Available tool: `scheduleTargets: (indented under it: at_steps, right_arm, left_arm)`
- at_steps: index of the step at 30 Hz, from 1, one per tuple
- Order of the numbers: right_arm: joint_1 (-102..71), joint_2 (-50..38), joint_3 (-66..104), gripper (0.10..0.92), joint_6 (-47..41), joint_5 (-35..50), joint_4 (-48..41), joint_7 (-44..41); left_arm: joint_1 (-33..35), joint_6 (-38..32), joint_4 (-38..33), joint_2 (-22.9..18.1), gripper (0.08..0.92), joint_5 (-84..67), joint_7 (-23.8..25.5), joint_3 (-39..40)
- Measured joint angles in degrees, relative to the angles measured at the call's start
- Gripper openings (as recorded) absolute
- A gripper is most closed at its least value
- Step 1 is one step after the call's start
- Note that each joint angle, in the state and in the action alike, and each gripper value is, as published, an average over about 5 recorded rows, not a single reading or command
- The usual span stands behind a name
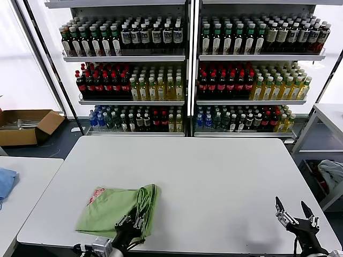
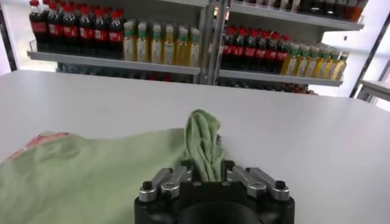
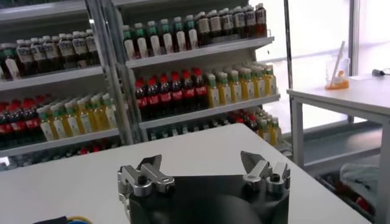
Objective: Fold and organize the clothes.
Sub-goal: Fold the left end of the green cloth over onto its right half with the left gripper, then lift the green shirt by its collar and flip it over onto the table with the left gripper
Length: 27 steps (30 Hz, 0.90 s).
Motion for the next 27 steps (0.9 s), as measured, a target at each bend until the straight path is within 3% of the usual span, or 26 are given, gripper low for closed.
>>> scheduleTargets:
  at_steps: [8, 15, 27]
  right_arm:
    - [0.8, 0.4, -0.8, 0.823, 0.4, -0.2, -0.5, -0.2]
    - [1.4, 0.2, -1.3, 0.823, 0.5, -0.2, -1.2, -0.3]
    - [1.5, -0.3, -2.2, 0.823, 0.6, -0.3, -1.1, -0.3]
  left_arm:
    - [-1.5, 1.3, -2.3, -0.5, 0.621, -5.7, -3.7, -0.1]
    - [-2.3, 3.4, -4.7, 1.6, 0.799, -15.5, -7.7, -7.2]
    - [-3.3, 6.3, 3.7, 8.2, 0.823, -23.3, -5.4, -21.9]
